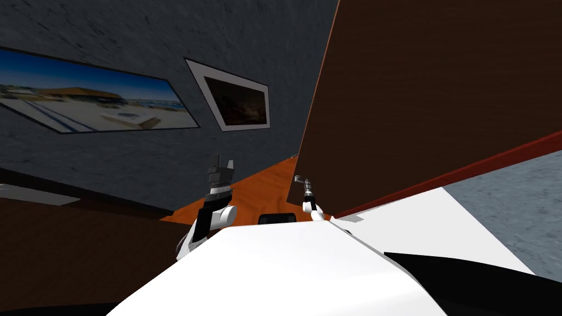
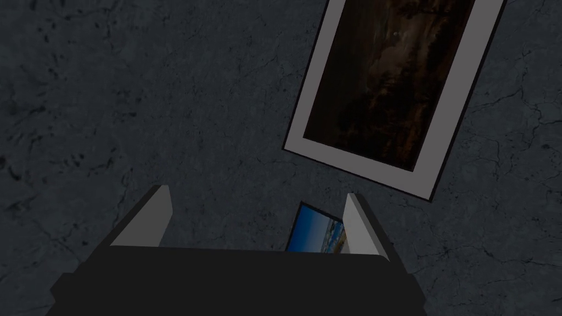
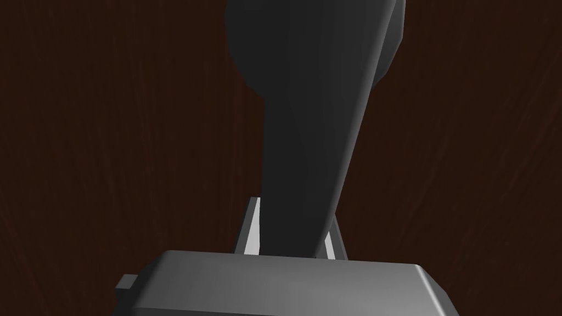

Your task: Push the door open

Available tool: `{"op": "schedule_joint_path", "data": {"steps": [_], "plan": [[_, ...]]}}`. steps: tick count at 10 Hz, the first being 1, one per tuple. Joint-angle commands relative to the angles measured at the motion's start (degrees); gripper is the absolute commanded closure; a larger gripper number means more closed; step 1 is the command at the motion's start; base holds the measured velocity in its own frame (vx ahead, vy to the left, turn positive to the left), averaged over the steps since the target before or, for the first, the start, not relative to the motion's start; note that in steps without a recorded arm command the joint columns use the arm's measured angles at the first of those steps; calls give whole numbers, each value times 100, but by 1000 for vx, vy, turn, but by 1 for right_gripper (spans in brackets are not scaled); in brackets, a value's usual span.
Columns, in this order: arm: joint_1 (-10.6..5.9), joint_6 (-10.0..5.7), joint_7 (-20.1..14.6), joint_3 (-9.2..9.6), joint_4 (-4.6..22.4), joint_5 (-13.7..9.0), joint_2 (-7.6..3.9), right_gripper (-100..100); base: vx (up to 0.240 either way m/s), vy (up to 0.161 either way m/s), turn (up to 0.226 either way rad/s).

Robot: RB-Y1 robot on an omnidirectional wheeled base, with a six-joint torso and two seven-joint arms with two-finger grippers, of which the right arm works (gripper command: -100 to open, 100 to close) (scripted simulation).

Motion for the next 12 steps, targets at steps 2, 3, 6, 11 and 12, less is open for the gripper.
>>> {"op": "schedule_joint_path", "data": {"steps": [2, 3, 6, 11, 12], "plan": [[61, 55, 154, -179, -241, -91, 89, 100, 177, 53, -96], [59, 55, 199, -224, -248, -117, 142, 100, 220, 59, -127], [53, 56, 351, -376, -270, -203, 364, 100, 199, 73, -113], [108, 54, 469, -638, -318, -334, 246, 100, 108, 47, -56], [108, 54, 469, -638, -318, -334, 246, 100, 157, 49, -31]]}}
